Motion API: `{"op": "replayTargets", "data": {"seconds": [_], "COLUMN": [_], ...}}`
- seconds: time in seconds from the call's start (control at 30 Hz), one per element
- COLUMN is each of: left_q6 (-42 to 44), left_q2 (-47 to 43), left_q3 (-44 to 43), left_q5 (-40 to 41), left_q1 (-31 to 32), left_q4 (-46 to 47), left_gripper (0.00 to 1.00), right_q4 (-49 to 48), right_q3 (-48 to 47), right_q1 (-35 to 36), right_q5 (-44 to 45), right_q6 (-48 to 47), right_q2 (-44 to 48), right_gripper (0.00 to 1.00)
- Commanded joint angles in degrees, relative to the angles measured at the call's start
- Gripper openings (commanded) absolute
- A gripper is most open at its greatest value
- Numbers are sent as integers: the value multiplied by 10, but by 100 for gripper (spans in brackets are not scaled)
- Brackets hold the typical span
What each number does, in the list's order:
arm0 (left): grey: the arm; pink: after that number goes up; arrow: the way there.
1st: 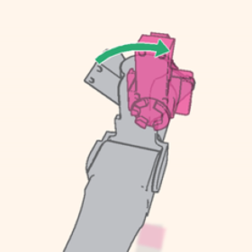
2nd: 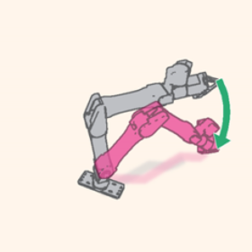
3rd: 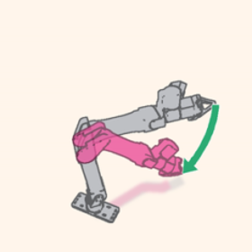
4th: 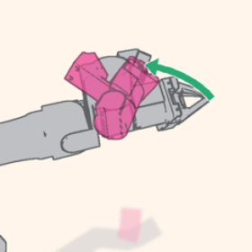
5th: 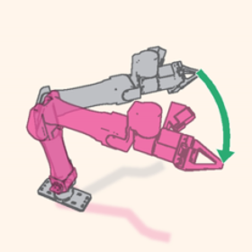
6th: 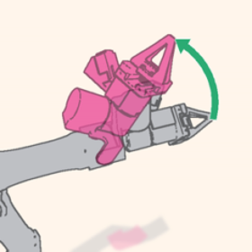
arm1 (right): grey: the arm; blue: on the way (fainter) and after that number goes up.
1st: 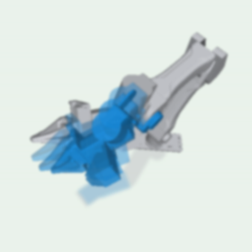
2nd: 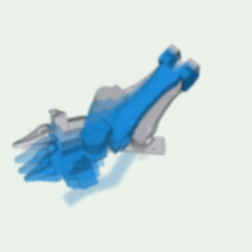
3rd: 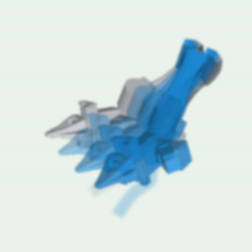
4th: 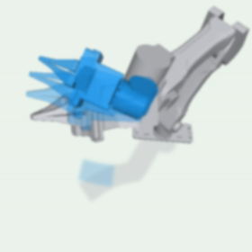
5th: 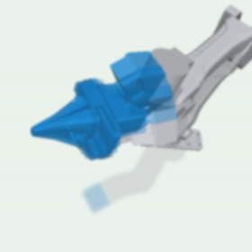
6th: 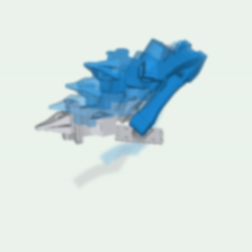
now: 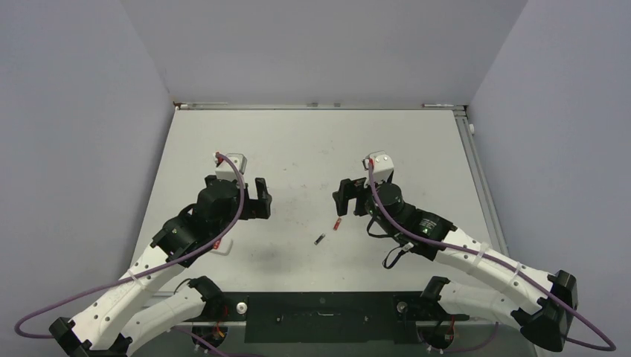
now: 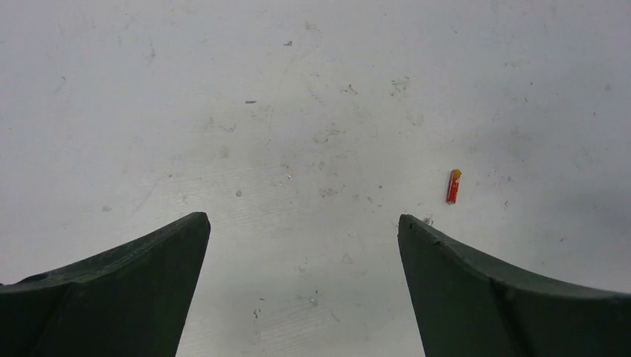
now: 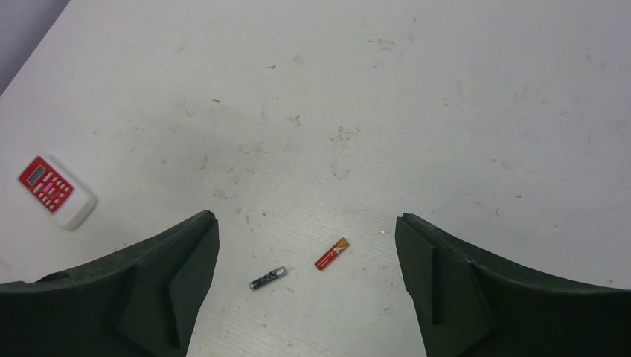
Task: Load the batteries into the remote control
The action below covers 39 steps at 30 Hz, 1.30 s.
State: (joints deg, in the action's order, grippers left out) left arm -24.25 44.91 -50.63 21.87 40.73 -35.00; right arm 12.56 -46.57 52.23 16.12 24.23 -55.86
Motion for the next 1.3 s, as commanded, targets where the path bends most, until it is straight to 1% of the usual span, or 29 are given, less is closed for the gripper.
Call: {"op": "replayTargets", "data": {"seconds": [0.0, 0.1, 0.2, 0.27, 0.5, 0.67, 0.77, 0.9, 0.97, 1.03, 1.2, 1.27], "left_q6": [-34, -38, -42, -46, -97, -149, -197, -260, -291, -316, -352, -365], "left_q2": [-4, -7, -10, -11, -17, -13, -7, 7, 12, 18, 27, 35], "left_q3": [-24, -24, -23, -23, -22, -20, -23, -25, -22, -16, 9, 18], "left_q5": [16, 20, 30, 34, 38, 65, 96, 108, 105, 95, 39, 29], "left_q1": [-1, -1, -2, -2, -2, -2, -3, -9, -19, -42, -126, -150], "left_q4": [-26, -31, -35, -38, -58, -87, -115, -145, -157, -167, -167, -171], "left_gripper": [96, 96, 96, 96, 96, 96, 96, 96, 96, 96, 96, 96], "right_q4": [27, 22, 52, 75, 103, 98, 95, 92, 92, 92, 83, 81], "right_q3": [-31, -26, -38, -48, -51, -35, -27, -24, -25, -24, -11, -6], "right_q1": [2, 2, 2, 2, 2, 2, 2, 2, 2, 2, 2, 2], "right_q5": [78, 73, 109, 120, 115, 106, 104, 97, 88, 81, 70, 67], "right_q6": [2, -14, -1, -2, -9, -9, -7, -4, -1, 3, 7, 9], "right_q2": [16, 27, 24, 20, 12, 21, 20, 9, 0, -8, -13, -15], "right_gripper": [87, 87, 89, 87, 87, 87, 87, 86, 87, 87, 87, 87]}}
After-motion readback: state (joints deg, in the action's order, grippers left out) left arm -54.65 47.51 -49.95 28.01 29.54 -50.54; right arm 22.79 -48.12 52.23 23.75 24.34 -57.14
